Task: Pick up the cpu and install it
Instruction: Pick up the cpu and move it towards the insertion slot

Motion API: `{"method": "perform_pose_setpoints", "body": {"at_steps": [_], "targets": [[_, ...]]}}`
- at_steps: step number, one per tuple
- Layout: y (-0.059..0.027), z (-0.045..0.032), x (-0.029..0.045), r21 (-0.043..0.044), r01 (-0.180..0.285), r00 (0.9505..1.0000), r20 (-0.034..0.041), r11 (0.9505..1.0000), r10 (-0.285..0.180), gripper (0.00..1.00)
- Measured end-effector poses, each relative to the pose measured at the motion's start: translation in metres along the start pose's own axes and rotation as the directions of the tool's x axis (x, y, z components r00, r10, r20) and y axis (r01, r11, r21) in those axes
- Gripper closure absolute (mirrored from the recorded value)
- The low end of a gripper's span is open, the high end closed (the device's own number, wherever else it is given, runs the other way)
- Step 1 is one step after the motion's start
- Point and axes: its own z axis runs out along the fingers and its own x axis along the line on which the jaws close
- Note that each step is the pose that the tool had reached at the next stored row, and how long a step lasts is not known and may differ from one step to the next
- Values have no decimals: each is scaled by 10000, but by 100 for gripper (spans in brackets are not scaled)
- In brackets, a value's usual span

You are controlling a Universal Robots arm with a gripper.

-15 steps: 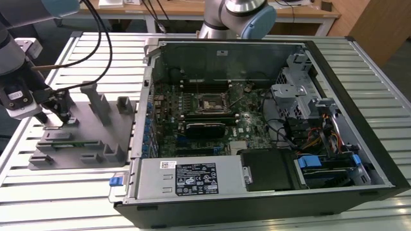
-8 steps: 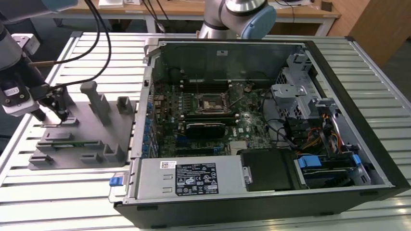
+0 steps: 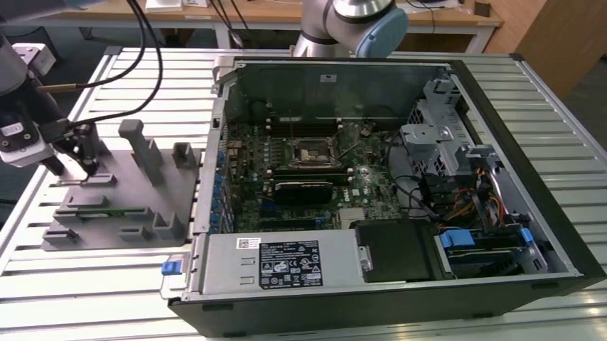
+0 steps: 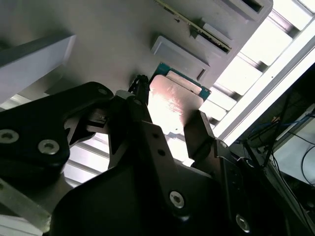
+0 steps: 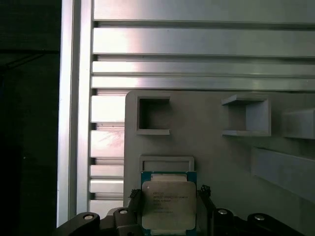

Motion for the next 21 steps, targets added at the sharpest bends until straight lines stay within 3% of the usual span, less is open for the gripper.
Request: {"method": "perform_pose_setpoints", "body": {"at_steps": [21], "targets": [[9, -207, -1, -1, 0, 10000, 0, 10000, 0, 47]]}}
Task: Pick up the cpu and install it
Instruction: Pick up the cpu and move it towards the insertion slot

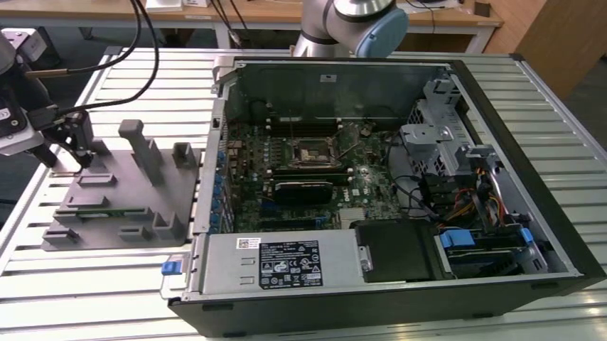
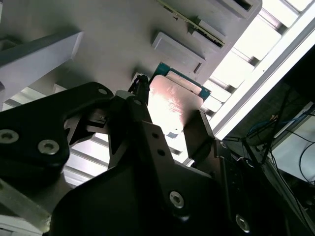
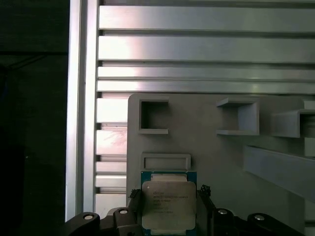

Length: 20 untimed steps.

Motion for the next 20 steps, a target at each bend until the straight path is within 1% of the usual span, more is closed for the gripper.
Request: {"method": "perform_pose_setpoints", "body": {"at_steps": [20], "targets": [[9, -185, -1, 0, 0, 10000, 1, 10000, 0, 47]]}}
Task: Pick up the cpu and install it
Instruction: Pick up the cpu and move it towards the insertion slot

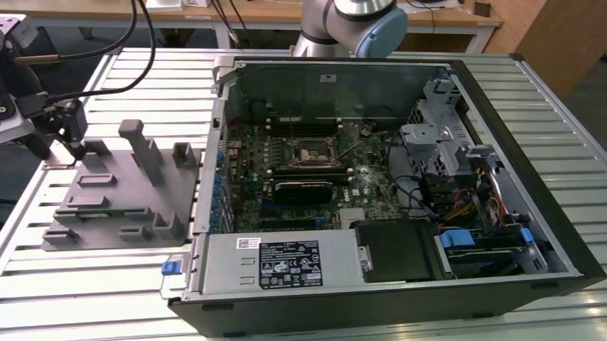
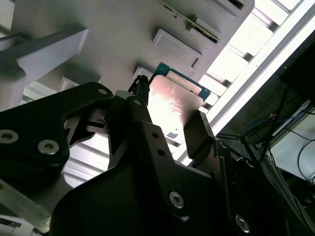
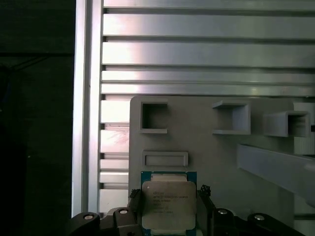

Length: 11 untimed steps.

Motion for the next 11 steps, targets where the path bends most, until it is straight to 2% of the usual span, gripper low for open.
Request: {"method": "perform_pose_setpoints", "body": {"at_steps": [11], "targets": [[6, -111, -1, 0, 0, 10000, 5, 10000, 0, 47]]}}
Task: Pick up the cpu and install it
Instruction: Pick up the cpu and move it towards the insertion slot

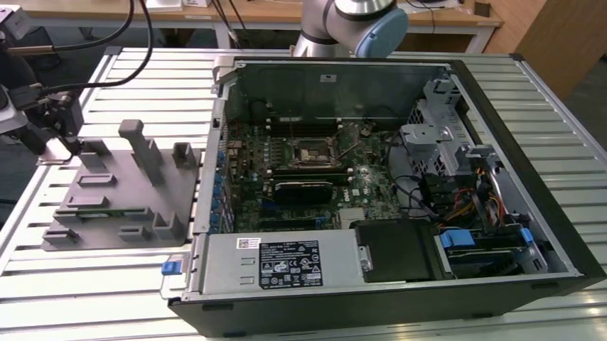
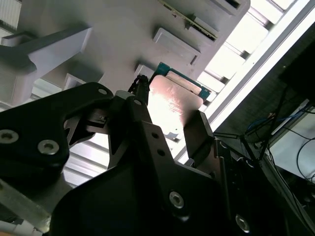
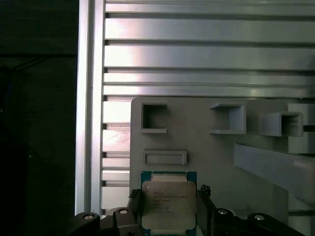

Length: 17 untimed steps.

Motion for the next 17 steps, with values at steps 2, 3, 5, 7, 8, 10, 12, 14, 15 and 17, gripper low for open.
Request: {"method": "perform_pose_setpoints", "body": {"at_steps": [2, 3, 5, 7, 8, 10, 12, 14, 15, 17], "targets": [[1, -20, 0, 0, 0, 10000, 1, 10000, 0, 47], [1, -30, 0, 0, 0, 10000, 2, 10000, 0, 47], [3, -50, 0, -1, 0, 10000, 4, 10000, 0, 47], [4, -72, 0, 0, 0, 10000, 5, 10000, 0, 47], [4, -83, -1, 0, 1, 10000, 6, 10000, -1, 47], [6, -104, -1, 0, 1, 10000, 8, 10000, -1, 47], [8, -126, 0, 0, 0, 10000, 11, 10000, 0, 47], [9, -146, -1, 0, 1, 10000, 14, 10000, -1, 47], [9, -156, -1, 0, 1, 10000, 16, 10000, -1, 47], [11, -181, -1, 0, 1, 10000, 17, 10000, -1, 47]]}}
